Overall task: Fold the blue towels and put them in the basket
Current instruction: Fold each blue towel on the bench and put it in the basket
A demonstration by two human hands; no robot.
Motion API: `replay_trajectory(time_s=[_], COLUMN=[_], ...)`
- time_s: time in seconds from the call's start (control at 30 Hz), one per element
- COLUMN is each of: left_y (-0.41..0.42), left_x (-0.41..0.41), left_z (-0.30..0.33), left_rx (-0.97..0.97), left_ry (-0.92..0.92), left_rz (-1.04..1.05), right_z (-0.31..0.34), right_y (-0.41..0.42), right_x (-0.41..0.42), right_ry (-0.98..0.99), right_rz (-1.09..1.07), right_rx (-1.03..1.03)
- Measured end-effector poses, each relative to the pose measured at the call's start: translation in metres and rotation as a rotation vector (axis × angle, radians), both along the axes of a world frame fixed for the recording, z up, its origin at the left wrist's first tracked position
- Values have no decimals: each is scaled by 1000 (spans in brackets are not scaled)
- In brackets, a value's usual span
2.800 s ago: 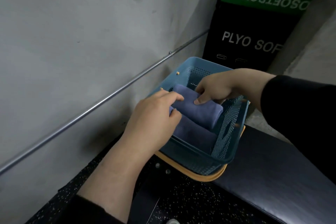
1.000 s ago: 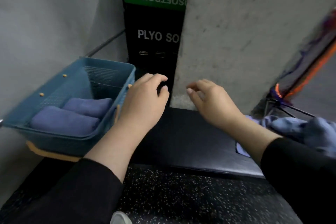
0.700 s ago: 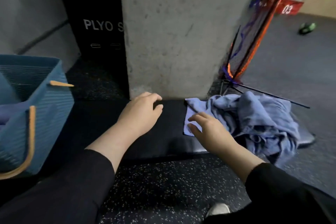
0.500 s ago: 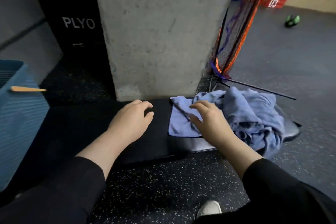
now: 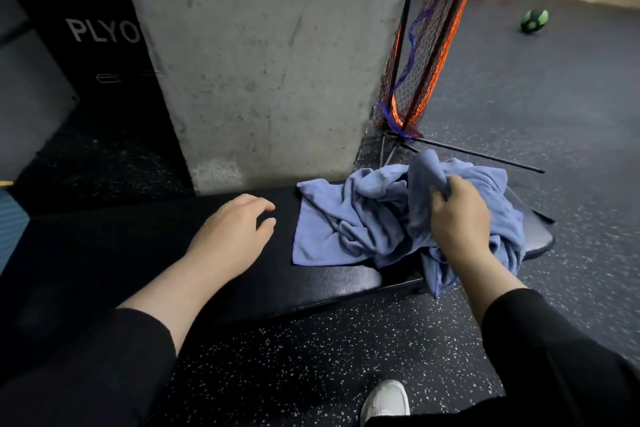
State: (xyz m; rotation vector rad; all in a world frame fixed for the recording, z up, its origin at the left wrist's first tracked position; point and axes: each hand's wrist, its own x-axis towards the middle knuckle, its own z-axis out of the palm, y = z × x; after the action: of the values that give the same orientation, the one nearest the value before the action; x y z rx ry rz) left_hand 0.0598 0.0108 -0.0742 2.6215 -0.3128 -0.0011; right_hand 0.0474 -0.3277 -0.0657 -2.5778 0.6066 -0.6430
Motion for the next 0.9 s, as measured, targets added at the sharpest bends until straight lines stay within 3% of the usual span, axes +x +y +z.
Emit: replay_trajectory(time_s=[0.2, 0.4, 0.53, 0.67, 0.77, 0.9], left_y=[-8, -7, -3, 0, 3, 20], left_x=[-5, -26, -39, -41, -41, -32], left_z=[13, 37, 47, 42, 39, 29], left_rx=[-250, -592, -730, -942, -1076, -1052], left_ry=[-45, -1, 66, 183, 237, 286], left_rz=[-12, -76, -155, -142, -9, 295], right_z=[49, 77, 77, 63, 51, 39], right_y=[43, 101, 141, 185, 214, 213], right_x=[-13, -22, -20, -18, -20, -16], right_ry=[-431, -549, -481, -273, -117, 39], right_rz=[188, 348, 458, 528, 609, 751], right_rx=[383, 531, 528, 481, 489, 506])
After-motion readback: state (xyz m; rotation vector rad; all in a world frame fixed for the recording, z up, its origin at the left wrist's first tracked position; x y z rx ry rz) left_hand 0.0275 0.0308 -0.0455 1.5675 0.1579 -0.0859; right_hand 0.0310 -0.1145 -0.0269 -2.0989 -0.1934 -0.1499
